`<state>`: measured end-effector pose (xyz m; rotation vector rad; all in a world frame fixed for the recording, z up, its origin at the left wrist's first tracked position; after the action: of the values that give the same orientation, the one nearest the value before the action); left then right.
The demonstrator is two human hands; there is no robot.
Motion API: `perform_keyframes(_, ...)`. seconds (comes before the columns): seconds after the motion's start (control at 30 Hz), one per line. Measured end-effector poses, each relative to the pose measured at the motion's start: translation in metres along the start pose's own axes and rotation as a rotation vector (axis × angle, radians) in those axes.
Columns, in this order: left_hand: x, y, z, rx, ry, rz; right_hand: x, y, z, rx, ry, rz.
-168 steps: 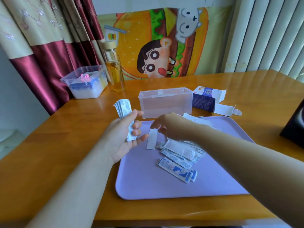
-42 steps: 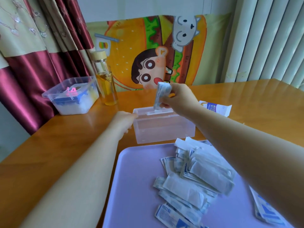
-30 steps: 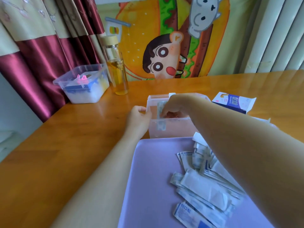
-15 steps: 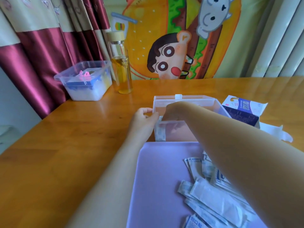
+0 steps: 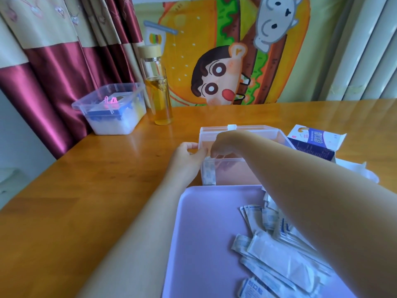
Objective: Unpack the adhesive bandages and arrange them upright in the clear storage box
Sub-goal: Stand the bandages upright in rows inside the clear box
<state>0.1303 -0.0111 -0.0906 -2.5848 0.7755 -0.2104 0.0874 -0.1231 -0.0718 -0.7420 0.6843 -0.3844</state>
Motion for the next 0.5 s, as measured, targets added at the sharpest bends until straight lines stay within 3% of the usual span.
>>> perform_keyframes(0.2,-0.001,-0.004,-0.013,0.117,0.06,-0.019,-0.009,-0.027,-0.006,0.06,-0.162,-0.249)
perform_keyframes(0.37,-0.01,-0.006,-0.027,0.234,0.132,-0.058,-0.059,-0.042,-0.02,-0.102,-0.4,-0.449)
perform_keyframes(0.5,-0.02,-0.004,-0.035,0.351,0.205,-0.034,-0.111,-0.049,-0.047,-0.097,-0.566,-0.515)
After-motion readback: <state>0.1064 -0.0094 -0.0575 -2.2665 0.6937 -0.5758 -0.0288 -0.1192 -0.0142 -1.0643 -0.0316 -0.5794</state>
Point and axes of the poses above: each hand's wrist, its own x-axis towards the middle knuckle, its own y-axis out of the palm, z = x × y, the point moved 6 cm from there along x, towards the middle knuckle, and after that the axes turned 4 degrees about x, right-handed, at the moved point
